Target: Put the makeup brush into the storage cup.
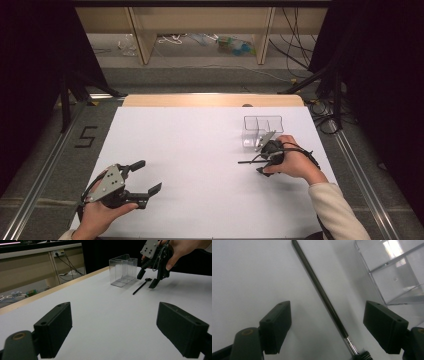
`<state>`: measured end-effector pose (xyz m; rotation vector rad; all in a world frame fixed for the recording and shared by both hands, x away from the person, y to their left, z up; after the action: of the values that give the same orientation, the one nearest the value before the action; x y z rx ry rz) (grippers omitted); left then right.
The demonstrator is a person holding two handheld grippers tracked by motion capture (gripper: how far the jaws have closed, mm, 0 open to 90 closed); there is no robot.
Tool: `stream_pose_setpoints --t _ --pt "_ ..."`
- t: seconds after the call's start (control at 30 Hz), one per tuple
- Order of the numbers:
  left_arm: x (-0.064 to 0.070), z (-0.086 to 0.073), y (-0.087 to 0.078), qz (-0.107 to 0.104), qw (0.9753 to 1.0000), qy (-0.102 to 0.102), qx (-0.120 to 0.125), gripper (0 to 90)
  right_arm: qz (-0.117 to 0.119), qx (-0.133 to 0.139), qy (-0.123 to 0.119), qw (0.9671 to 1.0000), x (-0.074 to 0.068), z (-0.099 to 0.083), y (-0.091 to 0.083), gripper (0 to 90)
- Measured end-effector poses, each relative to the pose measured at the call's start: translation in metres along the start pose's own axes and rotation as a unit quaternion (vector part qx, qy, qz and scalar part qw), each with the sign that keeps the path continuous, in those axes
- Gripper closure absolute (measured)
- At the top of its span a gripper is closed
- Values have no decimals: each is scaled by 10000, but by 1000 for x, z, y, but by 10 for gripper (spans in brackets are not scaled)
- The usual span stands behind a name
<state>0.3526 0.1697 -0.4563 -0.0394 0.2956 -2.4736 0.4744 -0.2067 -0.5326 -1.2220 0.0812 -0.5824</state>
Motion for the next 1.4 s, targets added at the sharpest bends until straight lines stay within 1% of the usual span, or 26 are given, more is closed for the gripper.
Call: stream_pose_setpoints --t 0.03,0.07,0.13,0.17,0.2,0.23,0.4,0.43,0.53,0.57,0.67,0.73,0.87,0.9,0.93,0.97,1.07,1.1,1.13,1.17,1.23,1.3,1.4 --pt "0 0 1 -30 10000 -18 55 131 27 -9 10 10000 0 0 0 238" --pt "0 1 1 -32 10000 32 43 131 57 -10 4 10000 0 0 1 239" --pt "0 0 0 -25 10000 37 12 131 76 -49 36 10000 1 -1 2 244" --pt "0 0 0 -13 10000 42 -13 131 123 -71 41 9999 0 -2 2 245" --pt "0 0 1 -41 10000 31 43 131 152 -80 61 9998 1 -2 3 245" --pt "0 0 0 -15 10000 31 -1 131 189 -93 92 9997 1 -2 3 248" --pt "0 0 0 -15 10000 39 -21 131 257 -190 133 9994 1 -2 3 251" --pt "0 0 0 -11 10000 45 -19 131 303 -214 161 9992 1 -2 3 251" --pt "0 0 0 -8 10000 45 -18 131 307 -275 217 9989 3 -2 4 243" --pt "0 0 0 -10 10000 48 -17 131 360 -268 200 9988 3 -2 4 242" --pt "0 0 0 -13 10000 46 -18 132 412 -314 216 9984 3 -2 5 242" --pt "0 0 0 -13 10000 48 -23 132 427 -332 178 9984 3 -1 5 242" --pt "0 0 0 -11 10000 41 -20 132 537 -414 174 9975 4 0 6 253" --pt "0 0 0 -8 10000 40 -18 132 602 -553 167 9965 4 -1 5 252" --pt "0 -1 0 -1 10000 -10 -14 132 613 -537 192 9965 4 -1 6 251" --pt "0 -1 0 -3 10000 -8 -14 132 636 -522 187 9964 5 0 7 248" --pt "0 -1 0 -4 10000 -9 -16 133 687 -661 170 9953 6 0 7 244" --pt "0 -1 0 -5 10000 -7 -16 132 724 -663 220 9949 6 1 8 244" --pt "0 -1 0 -2 10000 -9 -10 133 746 -749 205 9942 6 1 7 247" --pt "0 -1 0 -2 10000 5 -14 133 768 -695 231 9944 6 1 8 250" --pt "0 -1 0 -4 10000 -3 -16 133 788 -732 237 9939 7 1 9 251" --pt "0 -1 0 -5 10000 4 -14 133 793 -786 292 9933 6 2 8 266" --pt "0 -1 0 -6 10000 4 -14 133 822 -795 231 9932 4 2 6 359"
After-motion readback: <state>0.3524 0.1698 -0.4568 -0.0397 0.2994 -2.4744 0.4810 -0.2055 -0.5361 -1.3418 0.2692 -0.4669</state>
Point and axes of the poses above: each handheld gripper's, and its own axes: y roughly forward along the jaws, z roughly out of its top, x roughly to its right, the point moved 8 cm from there along y, roughly forward along the jaws, and after that the axes turned 4 degrees about -z, right-handed, at the moved point
